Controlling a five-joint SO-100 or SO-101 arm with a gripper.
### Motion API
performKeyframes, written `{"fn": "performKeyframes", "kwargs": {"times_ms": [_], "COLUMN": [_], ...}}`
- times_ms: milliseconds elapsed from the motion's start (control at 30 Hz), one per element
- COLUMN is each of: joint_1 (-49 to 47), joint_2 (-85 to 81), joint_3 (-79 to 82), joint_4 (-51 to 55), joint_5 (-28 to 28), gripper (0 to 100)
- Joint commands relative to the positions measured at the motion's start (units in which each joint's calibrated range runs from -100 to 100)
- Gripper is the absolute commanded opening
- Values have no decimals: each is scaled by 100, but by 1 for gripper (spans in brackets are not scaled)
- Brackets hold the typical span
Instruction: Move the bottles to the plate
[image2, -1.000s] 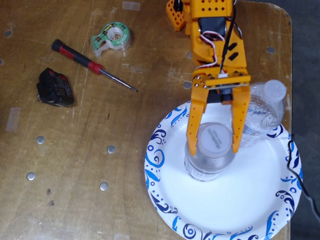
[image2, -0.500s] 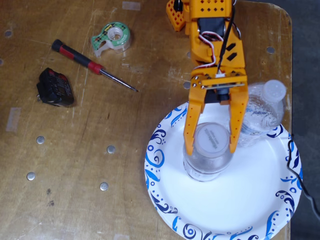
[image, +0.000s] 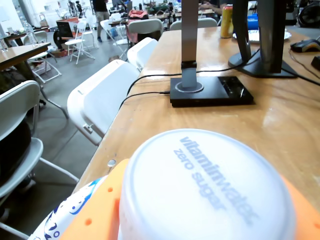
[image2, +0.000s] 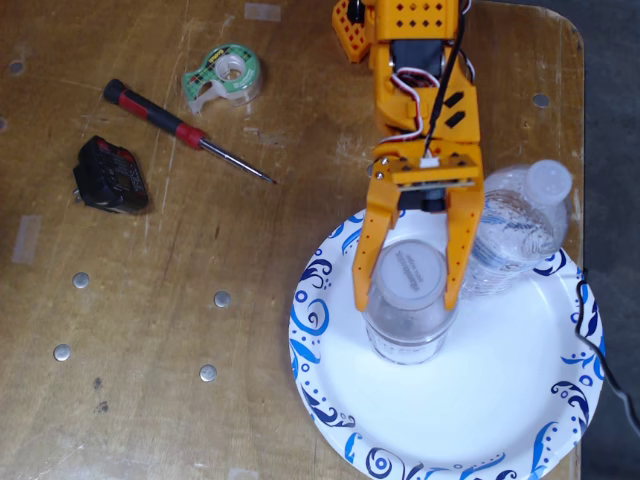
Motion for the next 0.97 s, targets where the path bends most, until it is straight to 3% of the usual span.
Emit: {"fn": "performKeyframes", "kwargs": {"times_ms": [0,733,933], "joint_1": [-120,-476,-465], "joint_2": [-221,-980,-2422], "joint_3": [-161,46,-360], "joint_4": [23,75,2242], "joint_5": [-10,-203,5], "gripper": [34,37,36]}}
